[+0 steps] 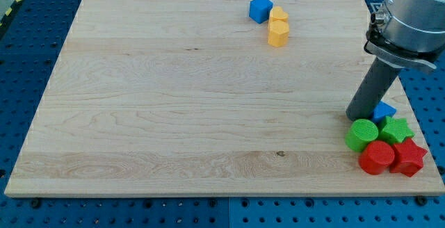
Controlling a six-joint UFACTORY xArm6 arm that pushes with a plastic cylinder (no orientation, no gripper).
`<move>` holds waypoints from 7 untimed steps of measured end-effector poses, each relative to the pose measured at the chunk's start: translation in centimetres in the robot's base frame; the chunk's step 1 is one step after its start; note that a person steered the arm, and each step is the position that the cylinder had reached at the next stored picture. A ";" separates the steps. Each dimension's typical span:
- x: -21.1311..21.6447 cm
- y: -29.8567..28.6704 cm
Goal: Keep arm in between yellow heart and blue triangle
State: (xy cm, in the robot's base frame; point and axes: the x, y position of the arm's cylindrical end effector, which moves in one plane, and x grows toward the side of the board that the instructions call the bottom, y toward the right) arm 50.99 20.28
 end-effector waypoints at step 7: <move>-8.2 0.6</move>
State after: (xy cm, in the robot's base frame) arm 42.74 20.91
